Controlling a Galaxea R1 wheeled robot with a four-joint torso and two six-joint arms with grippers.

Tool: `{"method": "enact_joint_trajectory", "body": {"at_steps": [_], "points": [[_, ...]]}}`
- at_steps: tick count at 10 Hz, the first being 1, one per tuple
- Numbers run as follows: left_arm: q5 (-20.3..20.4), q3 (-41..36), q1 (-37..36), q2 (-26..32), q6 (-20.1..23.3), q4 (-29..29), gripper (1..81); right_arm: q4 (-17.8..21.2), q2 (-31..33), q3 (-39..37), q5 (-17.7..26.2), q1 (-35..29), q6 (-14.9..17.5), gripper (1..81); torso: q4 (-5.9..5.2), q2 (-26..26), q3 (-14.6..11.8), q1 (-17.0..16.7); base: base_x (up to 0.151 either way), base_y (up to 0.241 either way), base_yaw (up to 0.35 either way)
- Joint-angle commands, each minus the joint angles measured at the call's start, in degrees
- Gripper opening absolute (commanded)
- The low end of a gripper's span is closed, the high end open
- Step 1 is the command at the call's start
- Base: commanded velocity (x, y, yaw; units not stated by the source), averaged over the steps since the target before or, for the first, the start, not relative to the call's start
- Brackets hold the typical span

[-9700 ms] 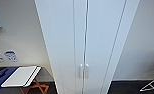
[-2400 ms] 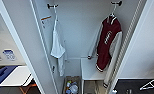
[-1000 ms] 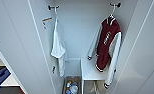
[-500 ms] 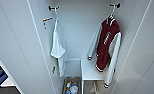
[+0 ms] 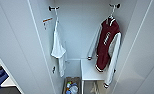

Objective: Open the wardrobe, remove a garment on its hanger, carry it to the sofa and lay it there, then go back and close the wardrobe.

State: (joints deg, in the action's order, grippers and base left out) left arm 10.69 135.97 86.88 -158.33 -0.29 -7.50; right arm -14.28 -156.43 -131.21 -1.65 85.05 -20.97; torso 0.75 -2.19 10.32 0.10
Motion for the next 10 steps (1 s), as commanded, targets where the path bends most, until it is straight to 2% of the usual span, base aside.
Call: {"method": "enact_joint_trajectory", "body": {"at_steps": [1,2,5,6,10], "points": [[-4.5,5.4,0.5,-4.6,0.1,-0.9,81.1,-3.7,-4.7,-4.8,2.1,3.1,0.3,81.1,0.00,0.0,0.0,0.0,0.000,0.000,0.000],[-4.5,7.1,0.5,-6.0,0.1,-0.9,81.1,-4.7,-7.4,-7.5,2.1,3.9,0.2,81.1,0.00,0.0,0.0,0.0,0.000,0.000,0.000],[-6.3,12.6,0.6,-9.9,0.5,-0.9,81.1,-5.4,-17.5,-22.4,2.1,5.1,0.2,81.1,0.00,0.0,0.0,0.0,0.000,0.000,0.000],[-6.4,13.1,0.6,-10.3,0.5,-0.9,81.1,-5.6,-19.0,-24.4,2.0,5.3,0.2,81.1,0.00,0.0,0.0,0.0,0.000,0.000,0.000],[-6.7,13.1,0.6,-10.8,0.7,-1.0,81.1,-5.7,-20.2,-24.4,2.1,5.1,0.2,81.1,0.00,-0.1,0.0,-0.1,0.000,0.000,0.000]]}}
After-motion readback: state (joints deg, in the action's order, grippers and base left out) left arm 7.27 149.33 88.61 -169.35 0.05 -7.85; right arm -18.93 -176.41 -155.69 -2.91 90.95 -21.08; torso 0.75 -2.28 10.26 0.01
